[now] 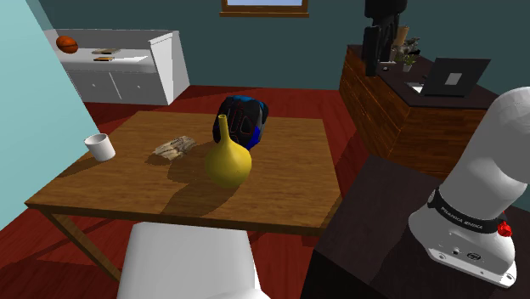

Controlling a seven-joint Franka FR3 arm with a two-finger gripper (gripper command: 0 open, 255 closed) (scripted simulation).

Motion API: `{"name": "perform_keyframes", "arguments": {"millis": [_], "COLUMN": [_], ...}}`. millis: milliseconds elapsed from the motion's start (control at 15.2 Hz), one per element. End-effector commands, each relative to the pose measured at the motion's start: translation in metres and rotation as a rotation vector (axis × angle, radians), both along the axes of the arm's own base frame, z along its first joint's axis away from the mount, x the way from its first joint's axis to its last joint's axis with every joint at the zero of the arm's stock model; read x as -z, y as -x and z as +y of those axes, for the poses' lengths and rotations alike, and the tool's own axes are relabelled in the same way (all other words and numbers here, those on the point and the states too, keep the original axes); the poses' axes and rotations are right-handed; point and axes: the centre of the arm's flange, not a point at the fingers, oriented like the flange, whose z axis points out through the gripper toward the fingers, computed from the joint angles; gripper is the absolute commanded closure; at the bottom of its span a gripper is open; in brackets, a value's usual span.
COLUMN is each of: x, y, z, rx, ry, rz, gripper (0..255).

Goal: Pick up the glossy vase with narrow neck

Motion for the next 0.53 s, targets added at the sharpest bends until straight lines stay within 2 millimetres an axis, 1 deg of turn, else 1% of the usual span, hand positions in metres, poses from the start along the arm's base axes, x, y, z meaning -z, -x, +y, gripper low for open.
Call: {"name": "perform_keyframes", "arguments": {"millis": [0,462], "x": [0.000,0.047], "y": [0.000,-0.063], "z": [0.000,0.021], "rx": [0.000,-0.033], "ry": [0.000,-0.031], "rz": [0.000,-0.071], "gripper": [0,0]}}
